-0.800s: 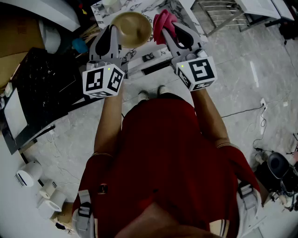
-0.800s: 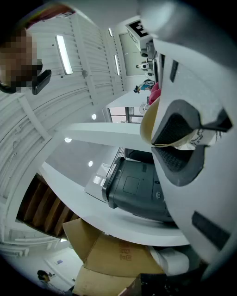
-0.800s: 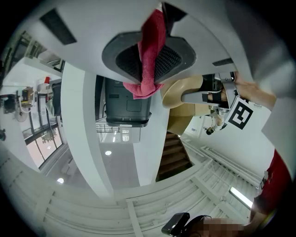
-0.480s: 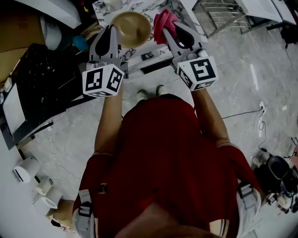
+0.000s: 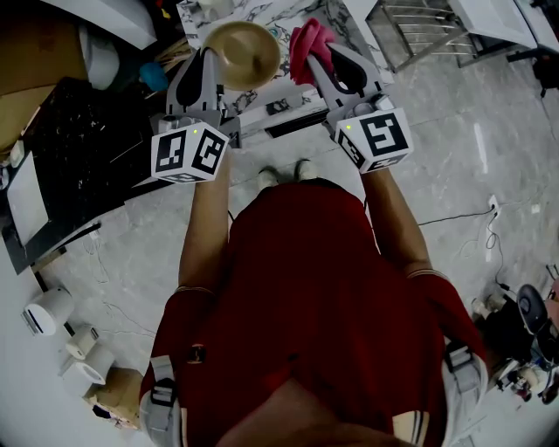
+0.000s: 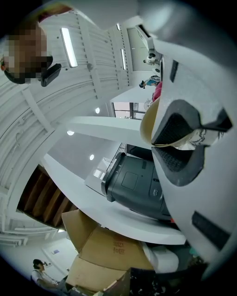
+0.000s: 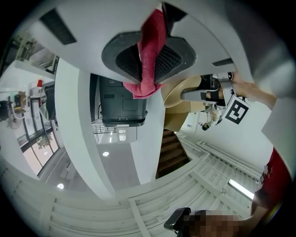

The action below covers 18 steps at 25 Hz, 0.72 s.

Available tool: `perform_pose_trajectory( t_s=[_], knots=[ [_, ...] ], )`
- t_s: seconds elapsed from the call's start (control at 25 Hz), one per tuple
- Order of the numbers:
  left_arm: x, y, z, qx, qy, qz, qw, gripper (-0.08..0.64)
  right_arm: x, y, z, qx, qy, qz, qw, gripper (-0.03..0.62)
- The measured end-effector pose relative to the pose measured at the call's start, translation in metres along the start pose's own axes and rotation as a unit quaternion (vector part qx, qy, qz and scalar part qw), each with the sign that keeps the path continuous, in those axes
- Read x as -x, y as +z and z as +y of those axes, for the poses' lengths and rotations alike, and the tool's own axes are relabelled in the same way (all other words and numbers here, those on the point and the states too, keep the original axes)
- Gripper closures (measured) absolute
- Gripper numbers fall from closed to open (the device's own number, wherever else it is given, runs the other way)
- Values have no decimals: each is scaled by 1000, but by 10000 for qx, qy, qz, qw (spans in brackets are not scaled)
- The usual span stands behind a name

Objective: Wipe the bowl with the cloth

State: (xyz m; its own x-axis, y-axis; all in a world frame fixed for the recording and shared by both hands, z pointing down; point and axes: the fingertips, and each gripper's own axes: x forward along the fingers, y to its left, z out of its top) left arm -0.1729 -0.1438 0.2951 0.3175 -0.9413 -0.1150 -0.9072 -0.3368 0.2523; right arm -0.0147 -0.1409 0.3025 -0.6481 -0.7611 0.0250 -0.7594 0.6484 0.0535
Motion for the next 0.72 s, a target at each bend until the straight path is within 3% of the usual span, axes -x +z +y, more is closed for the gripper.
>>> perform_pose_trajectory(
  t_s=[0.44,0.72],
  knots=[
    [4,0,16,781,-217,-169,9966,537,2,11,19,39,386,-310,9988,526],
    [-2,-1,19,1645,-584,-293,9842,537,7,22,28,95,678,-548,9961,526]
  ],
)
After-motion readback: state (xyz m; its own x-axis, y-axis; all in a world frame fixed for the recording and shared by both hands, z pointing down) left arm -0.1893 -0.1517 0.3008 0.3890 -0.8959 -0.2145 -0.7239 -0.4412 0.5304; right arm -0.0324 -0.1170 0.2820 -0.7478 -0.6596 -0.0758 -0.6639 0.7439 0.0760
